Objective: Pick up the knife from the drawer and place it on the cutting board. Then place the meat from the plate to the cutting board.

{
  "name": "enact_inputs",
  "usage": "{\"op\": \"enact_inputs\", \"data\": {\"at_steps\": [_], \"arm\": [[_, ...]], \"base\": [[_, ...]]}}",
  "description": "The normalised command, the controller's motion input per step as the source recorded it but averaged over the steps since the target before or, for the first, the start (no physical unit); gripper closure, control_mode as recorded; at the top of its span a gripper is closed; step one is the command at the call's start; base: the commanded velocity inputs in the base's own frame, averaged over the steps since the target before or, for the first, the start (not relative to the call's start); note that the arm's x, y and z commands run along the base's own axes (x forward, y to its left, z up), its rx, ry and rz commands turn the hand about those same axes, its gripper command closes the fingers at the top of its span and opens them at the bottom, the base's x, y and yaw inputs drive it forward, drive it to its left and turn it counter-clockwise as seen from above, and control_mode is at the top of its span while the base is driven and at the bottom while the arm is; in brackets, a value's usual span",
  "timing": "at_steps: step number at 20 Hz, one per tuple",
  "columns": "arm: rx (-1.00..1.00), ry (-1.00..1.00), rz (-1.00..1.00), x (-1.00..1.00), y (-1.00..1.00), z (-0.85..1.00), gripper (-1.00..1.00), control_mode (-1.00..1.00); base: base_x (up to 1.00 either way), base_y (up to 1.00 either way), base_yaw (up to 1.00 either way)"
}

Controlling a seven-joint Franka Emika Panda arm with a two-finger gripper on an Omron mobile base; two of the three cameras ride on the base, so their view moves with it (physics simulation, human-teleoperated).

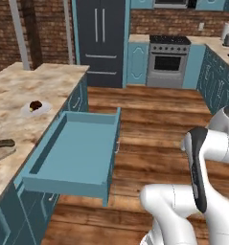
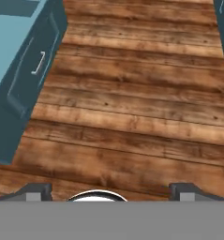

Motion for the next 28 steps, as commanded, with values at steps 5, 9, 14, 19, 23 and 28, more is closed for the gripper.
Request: {"op": "enact_inputs", "data": {"at_steps": [5,9,14,19,23,28], "arm": [[0.00,0.00,0.00,0.00,0.00,0.00,-1.00,1.00],[0.00,0.00,0.00,0.00,0.00,0.00,-1.00,1.00],[0.00,0.00,0.00,0.00,0.00,0.00,-1.00,1.00],[0.00,0.00,0.00,0.00,0.00,0.00,-1.00,1.00],[0.00,0.00,0.00,0.00,0.00,0.00,-1.00,1.00],[0.00,0.00,0.00,0.00,0.00,0.00,-1.00,1.00]], "base": [[0.64,-1.00,0.35],[0.45,-0.71,0.73],[0.11,-0.20,0.98],[0.01,-0.53,0.88],[0.00,-0.88,0.74],[0.00,-1.00,0.53]]}}
